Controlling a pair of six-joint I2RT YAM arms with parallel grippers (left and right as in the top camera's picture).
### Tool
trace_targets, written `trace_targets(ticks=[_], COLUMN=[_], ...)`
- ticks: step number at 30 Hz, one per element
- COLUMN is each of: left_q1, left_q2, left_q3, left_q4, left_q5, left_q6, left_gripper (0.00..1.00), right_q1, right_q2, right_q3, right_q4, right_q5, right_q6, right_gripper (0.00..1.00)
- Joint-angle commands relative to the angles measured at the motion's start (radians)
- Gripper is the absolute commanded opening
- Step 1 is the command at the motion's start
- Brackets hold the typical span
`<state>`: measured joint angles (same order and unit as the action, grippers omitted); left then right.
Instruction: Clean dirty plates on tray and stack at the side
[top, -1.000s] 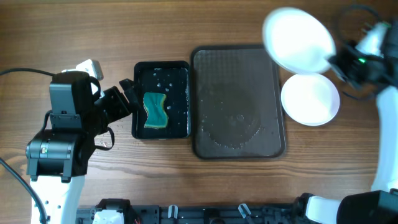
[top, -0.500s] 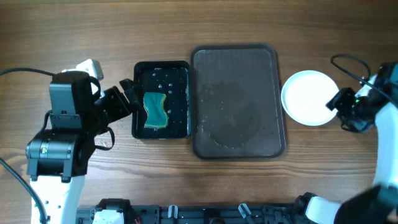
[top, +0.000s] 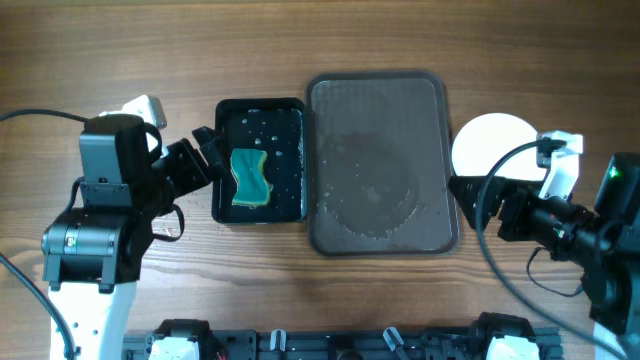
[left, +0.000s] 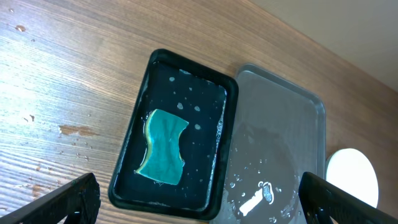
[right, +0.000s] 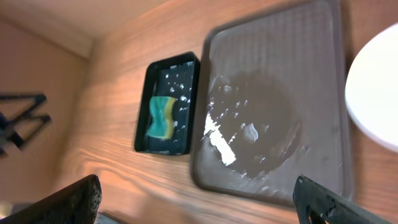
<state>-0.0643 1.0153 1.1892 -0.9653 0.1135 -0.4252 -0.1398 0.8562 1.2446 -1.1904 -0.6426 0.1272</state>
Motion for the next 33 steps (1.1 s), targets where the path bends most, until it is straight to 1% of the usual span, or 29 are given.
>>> trace_targets(ticks=[1, 3, 4, 5, 8, 10, 11, 14, 15, 17, 19, 33], left_q1=[0.006, 0.006, 0.006, 0.006, 0.006, 0.006, 0.006, 0.006, 0.006, 0.006, 0.006, 0.006], left_q2=[-0.005, -0.005, -0.005, -0.005, -0.005, -0.005, -0.005, -0.005, -0.005, -0.005, -0.005, -0.005], left_q3=[0.013, 0.013, 0.013, 0.013, 0.013, 0.013, 0.013, 0.013, 0.013, 0.013, 0.013, 0.013], left_q4=[0.003, 0.003, 0.003, 0.003, 0.003, 0.003, 0.003, 0.003, 0.003, 0.003, 0.003, 0.003], left_q5=[0.009, 0.009, 0.009, 0.009, 0.009, 0.009, 0.009, 0.009, 0.009, 0.009, 0.009, 0.009], left_q6=[-0.010, -0.009, -0.009, -0.009, -0.009, -0.009, -0.010, -0.010, -0.009, -0.009, -0.010, -0.010], left_gripper=[1.00, 1.00, 1.00, 1.00, 1.00, 1.00, 1.00, 1.00, 1.00, 1.00, 1.00, 1.00], right_q1=[0.097, 0.194, 0.236, 0.249, 0.252, 0.252, 0.252, 0.252, 0.256, 0.269, 0.281, 0.286], right_q2=[-0.130, -0.248, -0.322, -0.373, -0.507, -0.617, -0.676, -0.857, -0.851, -0.854, -0.854, -0.851], right_q3=[-0.055, -0.180, -0.272, -0.335, -0.585, -0.806, -0.889, -1.071, -1.109, -1.170, -1.237, -1.239], right_q4=[0.170, 0.372, 0.435, 0.451, 0.576, 0.731, 0.801, 0.947, 0.997, 1.070, 1.223, 1.225], right_q5=[0.014, 0.103, 0.133, 0.135, 0.225, 0.235, 0.236, 0.235, 0.235, 0.236, 0.233, 0.232], right_q6=[-0.260, -0.259, -0.259, -0.259, -0.259, -0.257, -0.256, -0.257, -0.257, -0.257, -0.257, -0.258], right_gripper=[1.00, 1.00, 1.00, 1.00, 1.00, 1.00, 1.00, 0.99, 1.00, 1.00, 1.00, 1.00])
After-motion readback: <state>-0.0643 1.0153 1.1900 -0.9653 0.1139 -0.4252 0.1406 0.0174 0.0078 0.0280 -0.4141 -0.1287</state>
